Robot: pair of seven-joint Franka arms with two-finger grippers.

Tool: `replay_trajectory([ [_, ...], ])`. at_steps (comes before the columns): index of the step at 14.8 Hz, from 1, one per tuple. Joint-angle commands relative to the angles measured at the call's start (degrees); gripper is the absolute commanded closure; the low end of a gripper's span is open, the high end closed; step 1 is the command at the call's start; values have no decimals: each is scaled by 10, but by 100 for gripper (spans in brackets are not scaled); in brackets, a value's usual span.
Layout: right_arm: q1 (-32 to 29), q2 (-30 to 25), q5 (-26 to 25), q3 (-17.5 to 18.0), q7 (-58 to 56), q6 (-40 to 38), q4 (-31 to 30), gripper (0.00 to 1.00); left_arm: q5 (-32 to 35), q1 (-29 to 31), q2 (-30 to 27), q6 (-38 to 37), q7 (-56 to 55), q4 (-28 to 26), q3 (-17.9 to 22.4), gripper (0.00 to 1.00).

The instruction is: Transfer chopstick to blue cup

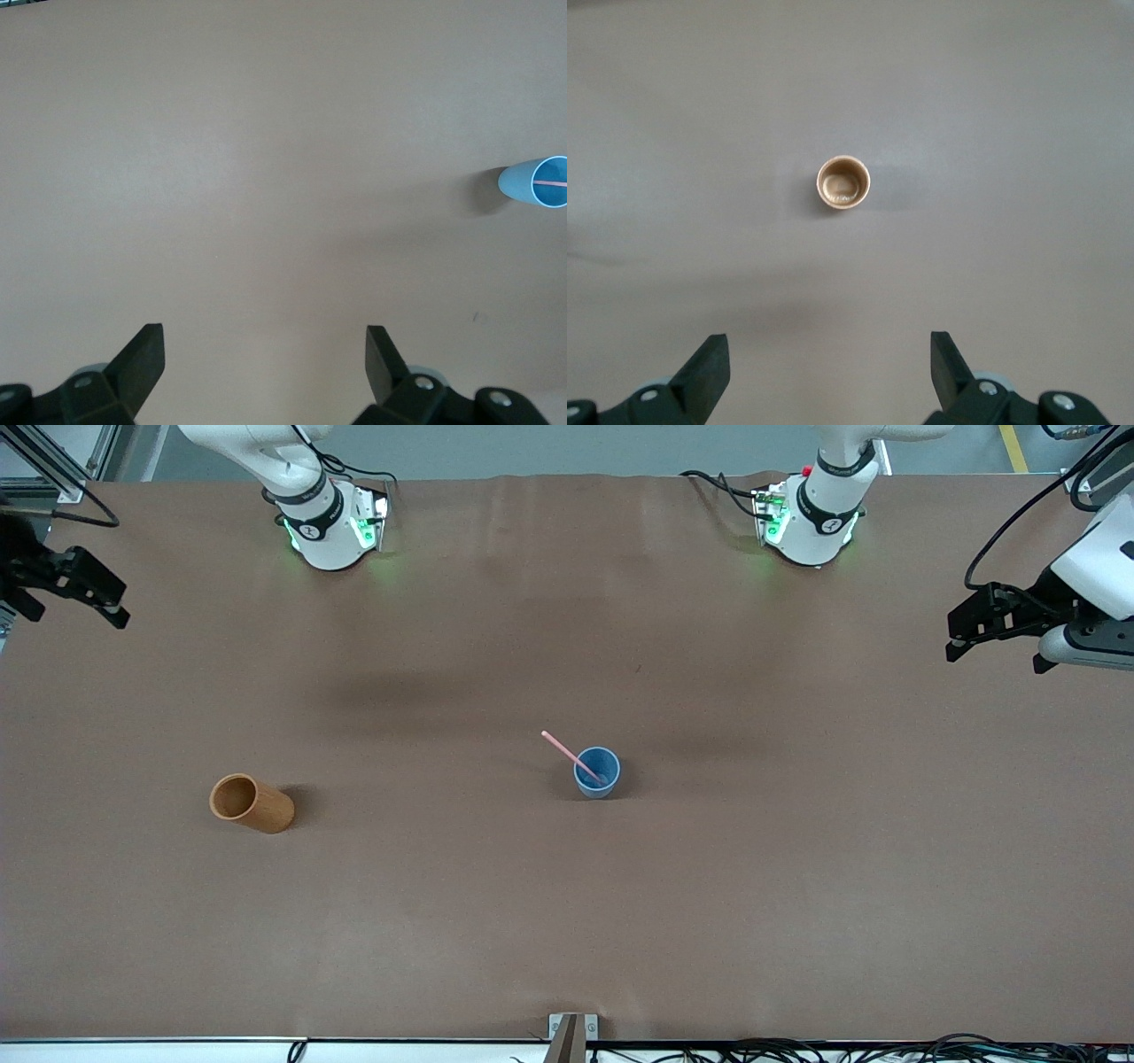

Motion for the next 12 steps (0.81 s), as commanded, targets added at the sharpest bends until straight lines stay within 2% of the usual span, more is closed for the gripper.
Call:
replay_trajectory([
  [1, -15, 58, 24, -2, -24, -30, 76, 0, -11, 4, 5, -13, 6, 15, 0, 0],
  [4, -21, 82, 25, -2, -25, -48, 109, 0, -11, 4, 5, -14, 5, 14, 0, 0],
  [12, -33, 81, 24, -1, -66, -67, 89, 0, -10, 4, 5, -15, 4, 14, 0, 0],
])
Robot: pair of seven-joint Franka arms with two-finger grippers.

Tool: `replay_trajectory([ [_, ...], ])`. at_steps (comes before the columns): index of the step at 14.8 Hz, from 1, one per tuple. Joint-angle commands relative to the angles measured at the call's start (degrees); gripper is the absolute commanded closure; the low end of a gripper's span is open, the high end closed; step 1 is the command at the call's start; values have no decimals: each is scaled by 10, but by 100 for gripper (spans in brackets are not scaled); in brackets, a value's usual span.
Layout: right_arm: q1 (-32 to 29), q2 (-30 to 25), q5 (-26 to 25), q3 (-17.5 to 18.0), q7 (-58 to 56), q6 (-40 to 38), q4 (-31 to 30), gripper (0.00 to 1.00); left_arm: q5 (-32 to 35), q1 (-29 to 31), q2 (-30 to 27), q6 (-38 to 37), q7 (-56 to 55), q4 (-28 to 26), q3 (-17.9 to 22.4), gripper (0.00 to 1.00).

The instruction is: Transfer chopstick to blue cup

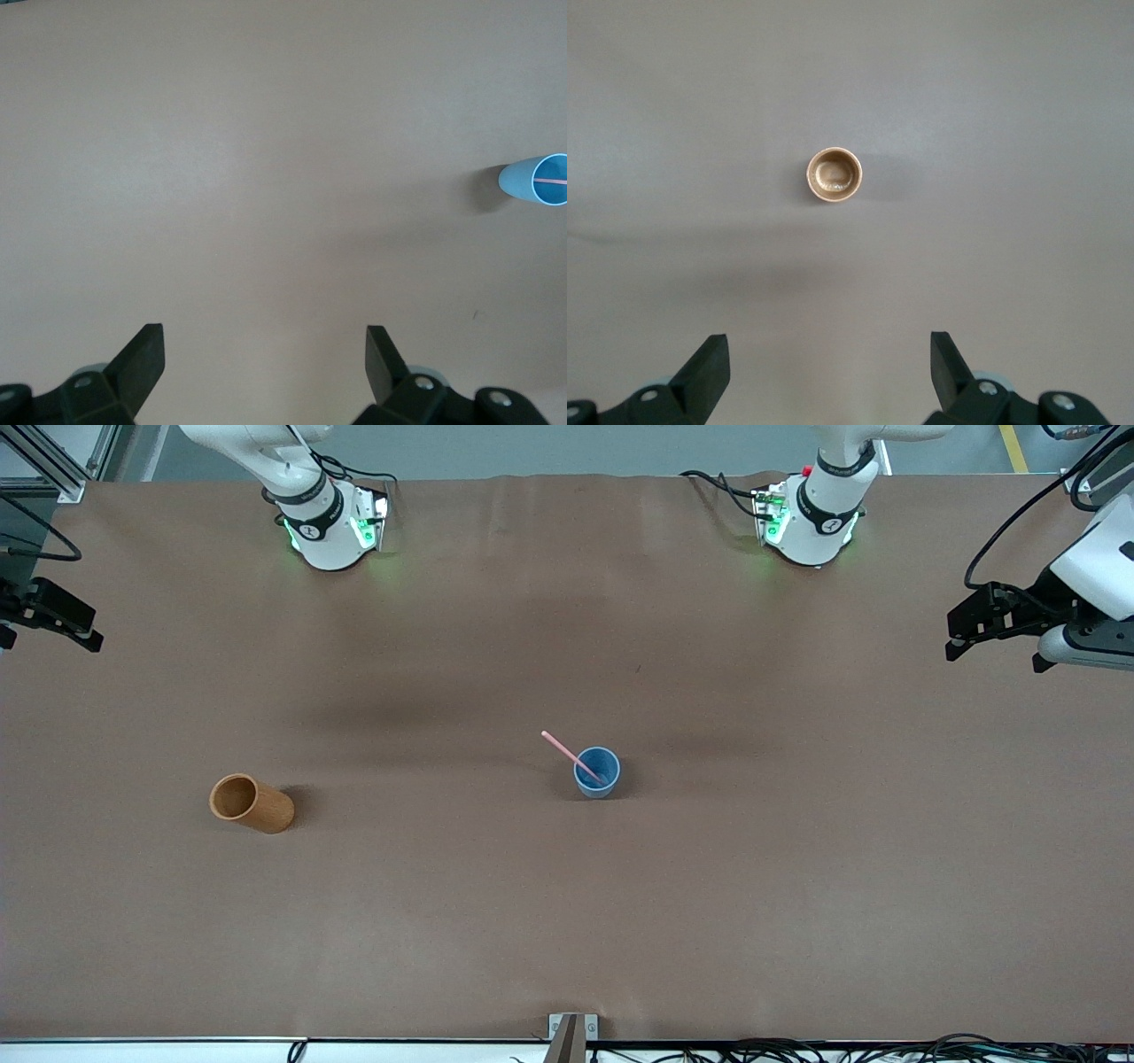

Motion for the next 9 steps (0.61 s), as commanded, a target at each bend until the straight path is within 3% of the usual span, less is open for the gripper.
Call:
replay_trajectory([
  [1, -14, 1, 14, 4, -12, -3, -2, 0, -10, 4, 5, -12, 4, 14, 0, 0],
  [9, -15, 0, 31, 4, -12, 14, -11, 0, -10, 4, 5, -12, 5, 14, 0, 0],
])
